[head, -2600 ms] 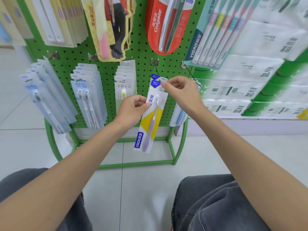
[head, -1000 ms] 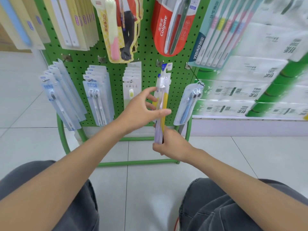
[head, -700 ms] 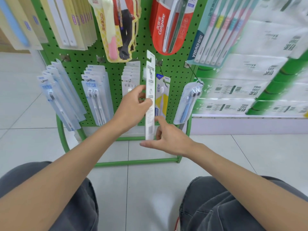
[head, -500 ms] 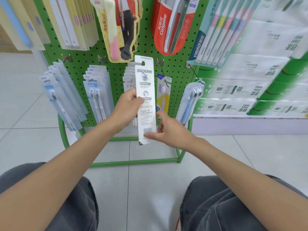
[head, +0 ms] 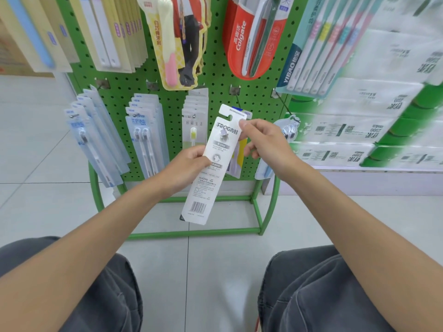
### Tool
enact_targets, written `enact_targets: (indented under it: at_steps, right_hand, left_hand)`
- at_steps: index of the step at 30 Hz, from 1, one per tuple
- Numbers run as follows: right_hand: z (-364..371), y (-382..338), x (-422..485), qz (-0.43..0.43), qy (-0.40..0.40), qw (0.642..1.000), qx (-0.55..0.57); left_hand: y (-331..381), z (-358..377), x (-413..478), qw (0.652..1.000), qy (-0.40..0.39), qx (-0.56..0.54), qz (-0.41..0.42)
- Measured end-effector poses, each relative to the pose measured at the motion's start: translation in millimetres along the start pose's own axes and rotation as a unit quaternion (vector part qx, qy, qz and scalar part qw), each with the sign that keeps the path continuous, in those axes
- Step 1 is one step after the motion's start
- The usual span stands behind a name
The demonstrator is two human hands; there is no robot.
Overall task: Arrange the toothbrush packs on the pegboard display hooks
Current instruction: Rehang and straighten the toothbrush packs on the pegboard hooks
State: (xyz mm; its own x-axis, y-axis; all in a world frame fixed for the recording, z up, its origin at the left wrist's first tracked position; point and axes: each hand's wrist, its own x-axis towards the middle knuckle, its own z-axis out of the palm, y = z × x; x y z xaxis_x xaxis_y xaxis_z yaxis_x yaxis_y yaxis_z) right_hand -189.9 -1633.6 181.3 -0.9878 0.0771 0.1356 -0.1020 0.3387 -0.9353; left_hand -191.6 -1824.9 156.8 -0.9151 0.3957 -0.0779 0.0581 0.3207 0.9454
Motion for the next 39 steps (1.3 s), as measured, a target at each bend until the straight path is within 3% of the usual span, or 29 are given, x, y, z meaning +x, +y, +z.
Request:
enact_targets:
  at_steps: [3,11,17,22,27,29,32,37,39]
  right_hand:
    - [6,1,-1,0.002,0.007,1.0,-0.019]
    - [5,7,-4,0.008,-0.082,0.996,0.025]
    - [3,11,-7,0.072,-0.093,0.988,0.101]
    - [7,12,-11,0.18,-0.119,0.942,0.257]
    - [7,11,-16,0.262,-0.129,0.871,0.394]
    - [6,11,-17,0.277,-0.118,0.864,0.403]
    - [8,20,-19,0.296,-0.094,0.882,0.355]
    - [10,28,-22,0.304,-0.059,0.891,0.332]
    - [11,29,-24,0.308,-0.058,0.893,0.324]
  left_hand:
    - [-2,-1,-2,1.0,-0.017,0.011,0.019]
    - [-10,-5,-5,0.998,-0.014,0.056,0.033]
    - [-18,-6,-3,0.994,-0.026,0.088,0.056]
    - [-27,-7,-2,0.985,-0.03,0.151,0.075]
    - [-35,-9,0,0.974,-0.03,0.209,0.083]
    - [-39,-10,1,0.975,-0.031,0.208,0.069]
    - [-45,-12,3,0.983,-0.025,0.179,0.033]
    - [-64,-26,13,0.984,0.1,0.136,-0.056]
    - [-74,-27,15,0.98,0.106,0.131,-0.109]
